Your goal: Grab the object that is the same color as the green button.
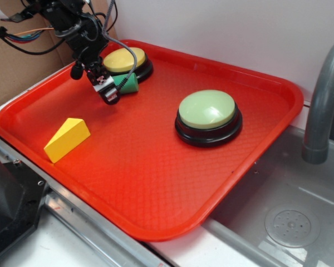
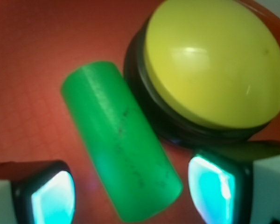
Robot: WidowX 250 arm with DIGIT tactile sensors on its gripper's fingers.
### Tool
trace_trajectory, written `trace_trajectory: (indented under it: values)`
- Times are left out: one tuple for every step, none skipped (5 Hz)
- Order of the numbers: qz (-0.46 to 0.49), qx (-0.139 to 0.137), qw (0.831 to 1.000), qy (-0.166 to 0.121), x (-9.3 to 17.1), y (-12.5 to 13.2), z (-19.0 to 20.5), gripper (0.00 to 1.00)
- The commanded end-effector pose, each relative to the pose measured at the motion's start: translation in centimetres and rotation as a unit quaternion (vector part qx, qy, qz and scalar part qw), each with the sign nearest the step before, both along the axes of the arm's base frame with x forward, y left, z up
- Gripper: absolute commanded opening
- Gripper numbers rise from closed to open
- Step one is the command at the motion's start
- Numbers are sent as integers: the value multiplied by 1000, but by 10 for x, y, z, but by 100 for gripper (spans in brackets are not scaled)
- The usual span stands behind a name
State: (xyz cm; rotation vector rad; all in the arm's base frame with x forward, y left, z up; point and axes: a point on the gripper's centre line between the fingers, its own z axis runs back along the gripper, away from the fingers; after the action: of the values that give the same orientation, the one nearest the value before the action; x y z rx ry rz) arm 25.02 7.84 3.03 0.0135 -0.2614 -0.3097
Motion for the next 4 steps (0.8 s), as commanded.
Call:
trace_trajectory:
  values:
    - [10,3,1000,3,15,4,5,100]
    - [9,-8,1000,23,15,-2,0,100]
    - [46,-39,997,46,12,-11,-1,100]
    - [42,-62,996,53,15,-16,-2,0]
